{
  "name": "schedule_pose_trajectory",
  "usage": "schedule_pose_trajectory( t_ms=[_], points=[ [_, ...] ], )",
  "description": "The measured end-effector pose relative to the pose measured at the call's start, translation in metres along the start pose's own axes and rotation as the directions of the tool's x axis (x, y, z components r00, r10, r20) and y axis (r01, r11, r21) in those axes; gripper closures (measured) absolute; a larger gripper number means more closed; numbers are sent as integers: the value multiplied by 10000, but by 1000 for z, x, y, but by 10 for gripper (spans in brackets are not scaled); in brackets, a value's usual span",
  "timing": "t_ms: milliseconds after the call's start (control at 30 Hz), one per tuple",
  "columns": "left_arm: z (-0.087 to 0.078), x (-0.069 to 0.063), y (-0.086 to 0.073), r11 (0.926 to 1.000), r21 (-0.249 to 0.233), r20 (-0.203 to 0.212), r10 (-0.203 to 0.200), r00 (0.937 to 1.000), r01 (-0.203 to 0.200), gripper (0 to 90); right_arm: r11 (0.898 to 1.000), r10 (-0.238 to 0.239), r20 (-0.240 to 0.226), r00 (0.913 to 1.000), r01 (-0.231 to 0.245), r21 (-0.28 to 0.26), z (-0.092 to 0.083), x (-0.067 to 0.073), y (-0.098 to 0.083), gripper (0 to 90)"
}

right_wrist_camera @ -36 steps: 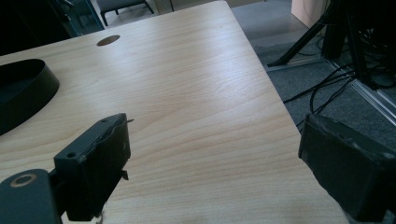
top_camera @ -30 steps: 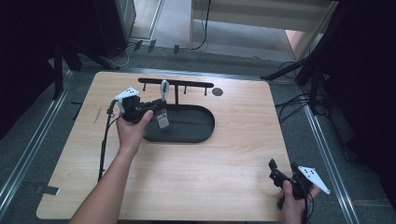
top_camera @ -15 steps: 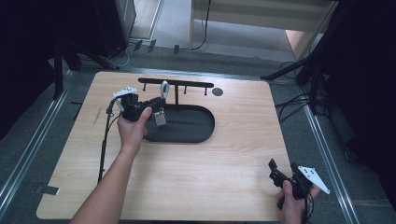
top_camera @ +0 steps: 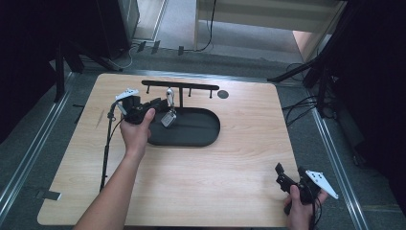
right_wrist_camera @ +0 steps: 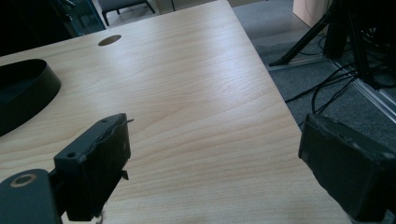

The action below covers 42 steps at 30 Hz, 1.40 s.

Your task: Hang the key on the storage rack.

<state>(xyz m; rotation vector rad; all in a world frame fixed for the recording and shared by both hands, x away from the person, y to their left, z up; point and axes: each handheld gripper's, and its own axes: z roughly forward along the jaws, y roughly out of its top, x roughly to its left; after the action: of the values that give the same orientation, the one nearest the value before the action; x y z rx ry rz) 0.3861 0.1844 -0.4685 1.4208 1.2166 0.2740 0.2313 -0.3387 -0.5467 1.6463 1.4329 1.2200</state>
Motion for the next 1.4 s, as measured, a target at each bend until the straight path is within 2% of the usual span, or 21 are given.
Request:
schedule_pose_trajectory(
  t_ms=[67,100,133,167,200,233,267,300,433,567,600,633,667,767,1033,1200,1300,1367,1400],
  points=[
    [-2,-2,-1,9993,-187,-146,332,9993,-335,509,10000,-12,14,10000,12,4,0,0,0,87],
    [-3,-3,-1,9982,-335,-227,493,9985,-500,509,10000,-12,14,10000,12,4,0,0,0,87],
    [-6,-5,-1,9943,-524,-508,899,9946,-926,445,10000,-15,17,10000,15,7,0,0,0,87],
    [-6,-5,-1,9943,-524,-508,899,9946,-926,427,10000,-15,17,10000,15,7,0,0,0,87],
    [-8,-6,-2,9922,-641,-663,1024,9925,-1067,427,10000,-29,17,10000,29,9,0,0,0,87],
    [-12,-7,-1,9894,-682,-842,1227,9889,-1285,383,10000,-32,21,10000,32,-5,0,0,0,87],
    [-12,-7,-1,9894,-682,-842,1227,9889,-1285,367,10000,-32,21,10000,32,-5,0,0,0,87],
    [-18,-7,-1,9879,-690,-1019,1318,9860,-1392,324,10000,-47,18,10000,47,11,0,1,0,87],
    [-30,-8,-1,9911,-523,-1142,1156,9867,-1221,210,10000,-72,21,10000,72,11,0,1,0,87],
    [-40,-8,-2,9907,-430,-1195,1235,9851,-1294,113,9999,-123,22,9999,123,-12,0,1,0,87],
    [-44,-9,-3,9887,-420,-1257,1378,9825,-1440,113,9999,-123,22,9999,123,-12,0,1,0,87],
    [-50,-8,-4,9865,-317,-1113,1565,9814,-1609,29,9999,-104,35,9999,104,5,0,1,0,87],
    [-50,-8,-4,9865,-317,-1113,1565,9814,-1609,14,9999,-107,41,9999,107,10,0,1,0,87],
    [-59,-6,-7,9857,-310,-864,1623,9830,-1655,14,9999,-100,48,9999,100,38,0,2,0,87],
    [-77,-1,-19,9863,-278,-983,1595,9823,-1629,14,9999,-126,45,9999,126,35,0,2,0,87],
    [-90,2,-28,9827,-268,-1089,1794,9777,-1833,13,9999,-149,53,9999,149,36,0,2,0,88],
    [-97,3,-33,9826,-291,-1119,1792,9774,-1835,13,9999,-164,59,9998,164,33,0,2,0,87],
    [-107,4,-37,9800,-315,-1251,1913,9735,-1966,12,9999,-142,54,9999,142,35,0,2,0,87],
    [-107,4,-37,9800,-315,-1251,1913,9735,-1966,12,9999,-137,48,9999,137,37,0,2,0,87]
  ],
)
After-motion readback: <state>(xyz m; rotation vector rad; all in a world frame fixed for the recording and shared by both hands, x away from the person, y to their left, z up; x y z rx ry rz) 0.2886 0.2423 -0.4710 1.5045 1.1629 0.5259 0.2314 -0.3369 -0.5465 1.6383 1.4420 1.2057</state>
